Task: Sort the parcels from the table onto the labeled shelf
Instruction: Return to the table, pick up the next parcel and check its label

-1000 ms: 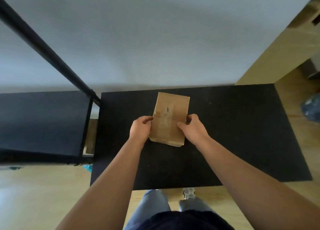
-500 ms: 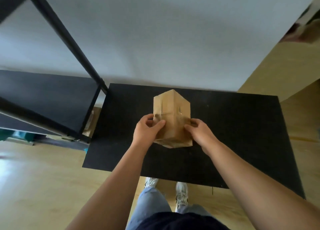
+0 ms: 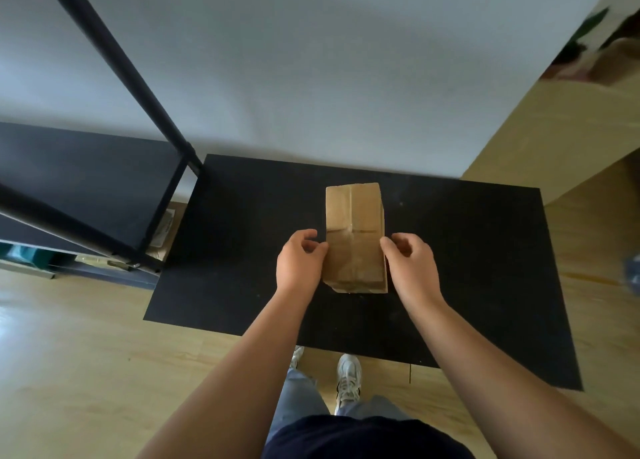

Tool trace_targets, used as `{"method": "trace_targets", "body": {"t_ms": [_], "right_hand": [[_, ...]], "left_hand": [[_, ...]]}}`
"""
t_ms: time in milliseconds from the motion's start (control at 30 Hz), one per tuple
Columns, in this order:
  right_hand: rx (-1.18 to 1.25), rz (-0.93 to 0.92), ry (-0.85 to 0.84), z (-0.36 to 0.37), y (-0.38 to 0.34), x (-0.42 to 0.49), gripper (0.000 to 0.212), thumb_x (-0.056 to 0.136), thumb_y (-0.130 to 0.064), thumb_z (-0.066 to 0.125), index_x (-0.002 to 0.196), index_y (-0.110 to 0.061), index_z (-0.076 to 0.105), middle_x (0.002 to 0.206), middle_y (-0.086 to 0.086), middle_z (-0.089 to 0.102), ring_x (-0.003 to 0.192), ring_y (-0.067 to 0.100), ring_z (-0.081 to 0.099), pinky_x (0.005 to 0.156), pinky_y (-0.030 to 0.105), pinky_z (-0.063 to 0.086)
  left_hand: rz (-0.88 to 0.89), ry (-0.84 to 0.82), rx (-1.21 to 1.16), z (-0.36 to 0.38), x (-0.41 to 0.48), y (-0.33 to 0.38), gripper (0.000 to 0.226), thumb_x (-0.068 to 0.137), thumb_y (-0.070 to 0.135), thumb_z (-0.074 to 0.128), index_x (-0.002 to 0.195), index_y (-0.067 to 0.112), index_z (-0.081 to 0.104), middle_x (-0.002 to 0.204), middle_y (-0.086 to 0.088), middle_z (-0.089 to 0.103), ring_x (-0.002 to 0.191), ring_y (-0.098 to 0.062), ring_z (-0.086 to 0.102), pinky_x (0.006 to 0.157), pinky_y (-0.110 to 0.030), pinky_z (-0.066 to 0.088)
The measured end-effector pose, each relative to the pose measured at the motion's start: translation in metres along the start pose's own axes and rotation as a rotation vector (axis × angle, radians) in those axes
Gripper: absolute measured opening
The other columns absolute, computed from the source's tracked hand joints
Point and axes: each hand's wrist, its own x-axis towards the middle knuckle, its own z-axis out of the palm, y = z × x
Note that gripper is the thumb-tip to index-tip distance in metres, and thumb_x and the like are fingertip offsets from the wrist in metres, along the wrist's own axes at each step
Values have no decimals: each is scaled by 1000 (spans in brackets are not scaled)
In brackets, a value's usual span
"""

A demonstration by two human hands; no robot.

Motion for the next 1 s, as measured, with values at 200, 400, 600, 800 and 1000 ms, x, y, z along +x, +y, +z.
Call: {"method": "trace_targets", "body": {"t_ms": [200, 400, 600, 800, 1000], "right_hand": [[-97, -98, -10, -3, 4, -8, 43, 96, -26, 66, 136, -19, 55, 119, -3, 62, 96, 8, 57, 65, 14, 41], [-92, -107, -76, -3, 3, -8, 39, 97, -20, 64, 135, -23, 53, 108, -9, 57, 98, 12, 62, 66, 16, 44], [55, 66, -213, 11, -1, -6, 51, 97, -30, 63, 144, -21, 46, 134, 2, 60, 115, 18, 61, 76, 23, 47], [40, 151, -221, 3, 9, -3, 51, 99, -33, 59, 146, -19, 46, 142, 5, 57, 128, 23, 57, 87, 30, 44], [56, 160, -221, 1, 12, -5, 54, 97, -36, 62, 146, -19, 46, 142, 5, 58, 128, 25, 57, 91, 33, 47]], "left_hand": [[-46, -70, -27, 11, 0, 1, 26, 101, 18, 54, 120, 15, 72, 112, -2, 72, 98, -18, 68, 85, -35, 58], [12, 35, -51, 7, -4, 10, 27, 100, 19, 54, 119, 19, 74, 113, 2, 72, 101, -15, 66, 85, -32, 57], [186, -19, 104, 8, -7, 20, 25, 100, 19, 56, 115, 24, 76, 117, 7, 66, 101, -10, 60, 64, -13, 45], [146, 34, 176, 7, -2, -1, 37, 95, 13, 61, 129, 27, 67, 135, 0, 56, 124, -20, 53, 93, -31, 53], [10, -99, 165, -2, 0, -13, 46, 98, 17, 60, 143, 21, 54, 141, -2, 56, 117, -15, 56, 74, -18, 48]]}}
